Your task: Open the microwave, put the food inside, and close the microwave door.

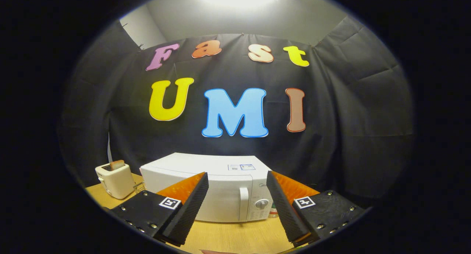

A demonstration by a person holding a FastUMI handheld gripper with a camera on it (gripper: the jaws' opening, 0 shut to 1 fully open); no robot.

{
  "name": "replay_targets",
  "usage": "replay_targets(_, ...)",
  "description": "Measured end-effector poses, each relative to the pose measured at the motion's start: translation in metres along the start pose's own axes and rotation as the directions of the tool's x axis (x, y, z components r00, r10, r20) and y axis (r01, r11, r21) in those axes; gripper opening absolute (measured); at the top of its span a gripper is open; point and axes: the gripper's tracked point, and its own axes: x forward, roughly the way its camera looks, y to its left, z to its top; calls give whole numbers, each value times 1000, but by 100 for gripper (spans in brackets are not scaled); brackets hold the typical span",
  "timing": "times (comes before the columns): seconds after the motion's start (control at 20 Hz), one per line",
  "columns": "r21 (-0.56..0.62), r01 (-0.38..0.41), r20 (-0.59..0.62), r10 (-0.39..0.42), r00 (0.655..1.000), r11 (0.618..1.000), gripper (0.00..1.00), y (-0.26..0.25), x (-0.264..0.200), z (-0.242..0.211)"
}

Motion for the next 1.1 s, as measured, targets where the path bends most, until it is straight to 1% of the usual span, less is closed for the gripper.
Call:
replay_targets(0.2, 44, -11, -50, 13, 999, 999, 96, -3, 38, -37)
replay_targets(0.35, 68, 7, -96, -1, 995, 998, 96, -9, 65, -67)
replay_targets(0.45, 74, 6, -106, 2, 994, 997, 96, -7, 79, -79)
replay_targets(0.6, 52, 6, -125, 1, 992, 999, 83, -6, 96, -100)
replay_targets(0.65, 62, -2, -144, 10, 990, 998, 77, -4, 101, -109)
replay_targets(0.7, 66, -2, -159, 12, 987, 998, 77, -5, 104, -113)
replay_targets(0.75, 68, -1, -167, 12, 986, 998, 67, -5, 107, -118)
replay_targets(0.8, 59, 14, -174, -4, 985, 998, 61, -6, 110, -120)
replay_targets(0.85, 50, 39, -172, -30, 985, 998, 43, -13, 113, -121)
replay_targets(0.9, 44, 43, -171, -35, 985, 998, 30, -11, 117, -121)
replay_targets(0.95, 26, 46, -173, -41, 984, 999, 22, -11, 111, -119)
replay_targets(1.0, 20, 45, -181, -40, 983, 999, 22, -11, 111, -120)
replay_targets(1.05, 36, 40, -181, -32, 983, 999, 16, -10, 111, -119)
replay_targets(1.1, 52, 29, -194, -19, 981, 998, 16, -10, 110, -122)
